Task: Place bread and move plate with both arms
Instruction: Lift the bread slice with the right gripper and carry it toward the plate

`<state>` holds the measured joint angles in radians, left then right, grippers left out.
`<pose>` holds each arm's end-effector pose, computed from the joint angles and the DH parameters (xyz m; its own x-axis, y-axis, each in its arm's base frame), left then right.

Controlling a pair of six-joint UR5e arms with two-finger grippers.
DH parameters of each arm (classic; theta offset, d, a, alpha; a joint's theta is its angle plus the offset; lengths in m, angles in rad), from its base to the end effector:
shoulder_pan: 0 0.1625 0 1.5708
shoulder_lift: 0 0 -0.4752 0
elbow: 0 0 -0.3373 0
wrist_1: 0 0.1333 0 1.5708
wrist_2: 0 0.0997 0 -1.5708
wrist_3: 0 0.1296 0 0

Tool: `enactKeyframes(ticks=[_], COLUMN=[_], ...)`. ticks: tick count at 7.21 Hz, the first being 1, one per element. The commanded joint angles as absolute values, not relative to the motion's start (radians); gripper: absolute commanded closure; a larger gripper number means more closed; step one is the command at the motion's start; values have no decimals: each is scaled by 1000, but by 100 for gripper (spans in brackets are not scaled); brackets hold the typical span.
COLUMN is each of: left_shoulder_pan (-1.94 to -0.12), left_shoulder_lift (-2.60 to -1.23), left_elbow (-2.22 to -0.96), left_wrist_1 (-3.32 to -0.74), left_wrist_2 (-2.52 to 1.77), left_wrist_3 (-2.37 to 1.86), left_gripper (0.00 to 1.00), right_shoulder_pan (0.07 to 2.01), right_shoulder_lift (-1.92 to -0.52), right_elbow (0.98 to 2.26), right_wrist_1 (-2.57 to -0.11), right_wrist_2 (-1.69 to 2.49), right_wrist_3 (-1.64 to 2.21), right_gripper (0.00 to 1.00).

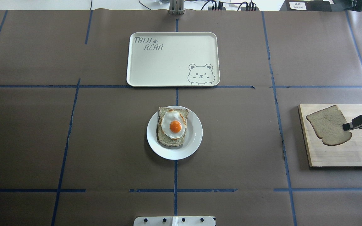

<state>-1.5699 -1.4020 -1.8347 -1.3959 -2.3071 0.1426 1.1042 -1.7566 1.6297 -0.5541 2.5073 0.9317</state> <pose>-0.0460 -0.3477 0.7026 0.7334 0.0893 -0.6739 -0.1062 0.9942 0.0162 -0.1403 -0.3428 0.6431 0.3751 -0.0411 0.9261 -0.0299 0.9980 0.0564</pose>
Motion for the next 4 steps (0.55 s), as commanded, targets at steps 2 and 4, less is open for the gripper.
enactKeyframes(ticks=[2,4], left_shoulder_pan=[-1569,-1569], left_shoulder_lift=[-1402,-1402], left_elbow=[-1835,-1836], left_wrist_1=[-1396,-1396], left_wrist_2=[-2307,-2307], left_wrist_3=[143,143], left_gripper=[0,0], right_shoulder_pan=[1109,1024], right_shoulder_lift=[-1574,-1411], right_elbow=[1664,1666], right_wrist_1=[-554,-546], right_wrist_2=[2543,2521], right_wrist_3=[1174,1378], right_gripper=[100,100])
